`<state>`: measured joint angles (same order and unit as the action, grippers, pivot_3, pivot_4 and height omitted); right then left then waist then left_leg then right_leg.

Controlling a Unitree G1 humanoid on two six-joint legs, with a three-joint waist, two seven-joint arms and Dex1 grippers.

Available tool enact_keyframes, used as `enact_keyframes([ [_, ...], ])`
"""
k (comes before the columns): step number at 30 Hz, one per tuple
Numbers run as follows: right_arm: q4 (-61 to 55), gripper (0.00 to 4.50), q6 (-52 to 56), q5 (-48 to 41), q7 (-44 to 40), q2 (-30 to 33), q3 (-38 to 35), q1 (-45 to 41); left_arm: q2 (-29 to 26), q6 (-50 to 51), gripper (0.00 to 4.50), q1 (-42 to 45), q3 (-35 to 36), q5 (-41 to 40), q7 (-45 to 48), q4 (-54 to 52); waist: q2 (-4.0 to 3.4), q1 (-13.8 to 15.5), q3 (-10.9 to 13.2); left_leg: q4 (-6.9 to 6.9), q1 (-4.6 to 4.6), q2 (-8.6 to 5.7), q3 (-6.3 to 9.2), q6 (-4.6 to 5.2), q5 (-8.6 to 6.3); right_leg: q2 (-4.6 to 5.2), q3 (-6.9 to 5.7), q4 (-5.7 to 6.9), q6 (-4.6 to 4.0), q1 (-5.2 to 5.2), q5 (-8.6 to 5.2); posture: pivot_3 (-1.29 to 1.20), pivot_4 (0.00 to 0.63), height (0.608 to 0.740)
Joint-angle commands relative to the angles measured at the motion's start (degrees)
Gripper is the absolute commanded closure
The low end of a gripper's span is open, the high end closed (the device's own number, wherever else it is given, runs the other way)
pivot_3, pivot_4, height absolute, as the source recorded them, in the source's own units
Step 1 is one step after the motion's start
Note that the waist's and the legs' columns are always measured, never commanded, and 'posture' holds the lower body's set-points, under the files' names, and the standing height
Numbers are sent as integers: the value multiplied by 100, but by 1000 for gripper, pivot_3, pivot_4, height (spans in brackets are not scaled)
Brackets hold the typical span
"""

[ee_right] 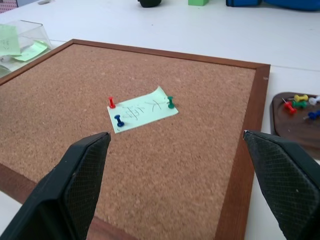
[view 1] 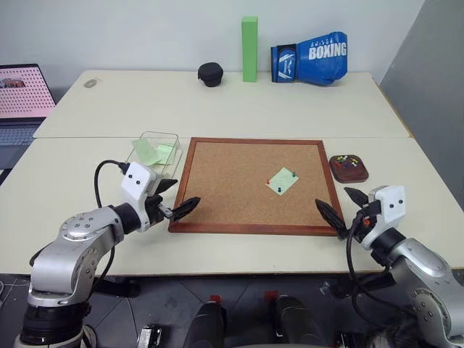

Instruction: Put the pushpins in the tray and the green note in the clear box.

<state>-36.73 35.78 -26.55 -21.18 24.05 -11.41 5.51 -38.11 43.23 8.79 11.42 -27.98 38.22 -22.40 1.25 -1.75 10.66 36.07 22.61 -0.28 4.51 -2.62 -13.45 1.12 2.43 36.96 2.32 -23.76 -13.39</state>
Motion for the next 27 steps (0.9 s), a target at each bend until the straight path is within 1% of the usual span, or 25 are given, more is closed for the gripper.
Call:
enact_keyframes([
  [1,-252,0,76,-132,53,30,-65,-13,-13,30,41,139,-98,-200,91,-289,0,1,0,0,1,0,0,0,0,0,0,0,0,0,0,0,150,740],
  [5,-445,0,190,-188,144,32,-164,67,-101,-75,41,140,-252,-152,217,-327,0,1,0,0,2,-2,-1,0,0,1,3,-1,1,0,0,0,150,740],
  [7,-514,0,243,-211,215,28,-202,68,-49,-8,41,227,-201,-290,235,-286,0,2,0,1,0,-1,-1,0,0,1,3,0,0,0,0,0,150,740],
  [13,-629,0,231,-101,713,-171,-294,24,-54,-86,41,312,-264,-226,303,-157,0,0,0,3,-3,0,-1,0,0,-2,2,3,0,1,0,0,150,740],
  [17,-629,0,202,-76,868,-243,-296,98,-66,-107,41,341,-330,-188,331,-143,0,0,0,2,0,-1,-2,0,0,-1,3,2,0,0,0,0,150,740],
  [23,-583,0,154,-80,842,-174,-213,75,-67,-111,41,393,-361,-176,350,-124,0,-1,0,3,-2,-1,-1,0,0,-1,4,4,0,0,0,0,150,740],
  [27,-621,0,178,-306,415,-23,77,49,-63,-177,41,449,-477,-141,457,-70,0,-3,0,3,-3,0,-1,1,0,-2,3,5,0,1,0,0,150,740],
])
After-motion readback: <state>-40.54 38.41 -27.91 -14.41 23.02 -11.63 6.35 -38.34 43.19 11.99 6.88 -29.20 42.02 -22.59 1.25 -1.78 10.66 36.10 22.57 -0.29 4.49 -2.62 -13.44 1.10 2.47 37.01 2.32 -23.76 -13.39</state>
